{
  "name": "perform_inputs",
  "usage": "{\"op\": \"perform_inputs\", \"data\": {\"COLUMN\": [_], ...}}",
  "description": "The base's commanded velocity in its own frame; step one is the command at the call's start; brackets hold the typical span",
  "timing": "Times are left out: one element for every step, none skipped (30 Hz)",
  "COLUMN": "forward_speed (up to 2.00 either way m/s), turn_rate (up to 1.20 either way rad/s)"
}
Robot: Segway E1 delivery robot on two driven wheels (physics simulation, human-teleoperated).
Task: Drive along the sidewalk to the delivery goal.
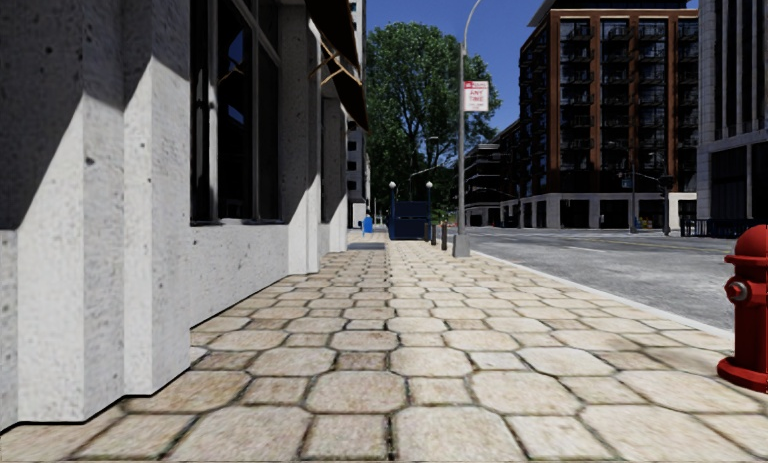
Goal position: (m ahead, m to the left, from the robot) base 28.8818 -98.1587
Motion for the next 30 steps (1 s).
{"op": "perform_inputs", "data": {"forward_speed": [2.00,2.00,2.00,2.00,2.00,2.00,2.00,2.00,2.00,2.00,2.00,2.00,2.00,2.00,2.00,2.00,2.00,2.00,2.00,2.00,2.00,2.00,2.00,2.00,2.00,2.00,2.00,2.00,2.00,2.00], "turn_rate": [0.00,0.00,0.00,0.00,0.00,0.00,0.00,0.00,0.00,0.00,0.00,0.00,0.00,0.00,0.00,0.00,0.00,0.00,0.00,0.00,0.00,0.00,0.00,0.00,0.00,0.00,0.00,0.00,0.00,0.00]}}
